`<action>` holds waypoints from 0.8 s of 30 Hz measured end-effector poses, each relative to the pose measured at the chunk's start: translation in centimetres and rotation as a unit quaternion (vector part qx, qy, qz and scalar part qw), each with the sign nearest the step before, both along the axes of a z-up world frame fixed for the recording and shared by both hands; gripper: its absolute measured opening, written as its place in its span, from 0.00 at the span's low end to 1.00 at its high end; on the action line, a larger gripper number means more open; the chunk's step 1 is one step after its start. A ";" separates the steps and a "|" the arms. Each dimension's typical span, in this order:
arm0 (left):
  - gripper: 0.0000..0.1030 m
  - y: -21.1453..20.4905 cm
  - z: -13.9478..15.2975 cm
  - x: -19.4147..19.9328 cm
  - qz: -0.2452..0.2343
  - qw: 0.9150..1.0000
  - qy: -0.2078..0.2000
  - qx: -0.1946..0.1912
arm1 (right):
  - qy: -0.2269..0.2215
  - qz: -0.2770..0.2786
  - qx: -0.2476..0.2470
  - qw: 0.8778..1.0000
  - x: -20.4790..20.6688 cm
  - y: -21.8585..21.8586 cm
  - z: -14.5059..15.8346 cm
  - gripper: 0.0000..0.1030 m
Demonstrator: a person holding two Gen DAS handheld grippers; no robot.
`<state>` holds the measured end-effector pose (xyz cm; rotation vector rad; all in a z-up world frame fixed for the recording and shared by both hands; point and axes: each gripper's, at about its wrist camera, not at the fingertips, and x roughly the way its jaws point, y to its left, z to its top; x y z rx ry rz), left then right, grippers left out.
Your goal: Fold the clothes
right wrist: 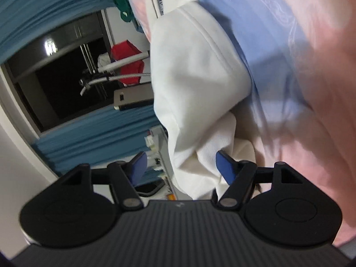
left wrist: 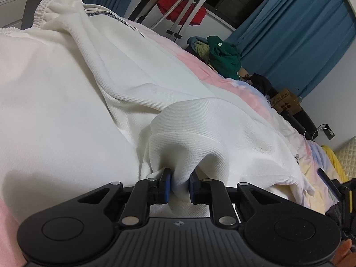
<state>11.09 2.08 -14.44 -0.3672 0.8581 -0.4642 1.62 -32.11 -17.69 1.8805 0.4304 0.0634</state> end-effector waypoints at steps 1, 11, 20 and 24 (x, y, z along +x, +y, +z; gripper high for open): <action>0.17 0.2 0.0 -0.2 -0.001 1.000 0.000 0.000 | -0.002 -0.017 0.005 1.000 0.2 -0.2 -0.4 0.70; 0.17 -0.2 -0.2 0.1 -0.007 1.000 -0.005 0.000 | -0.012 -0.150 -0.003 0.989 2.2 -1.9 -2.8 0.68; 0.15 -0.7 0.7 -1.2 -0.033 0.999 -0.028 0.010 | -0.018 -0.125 -0.149 0.981 1.5 -3.8 1.0 0.08; 0.16 -1.2 1.3 -1.7 -0.056 0.998 -0.042 0.005 | -0.012 -0.131 -0.193 0.972 -0.9 -5.3 3.0 0.07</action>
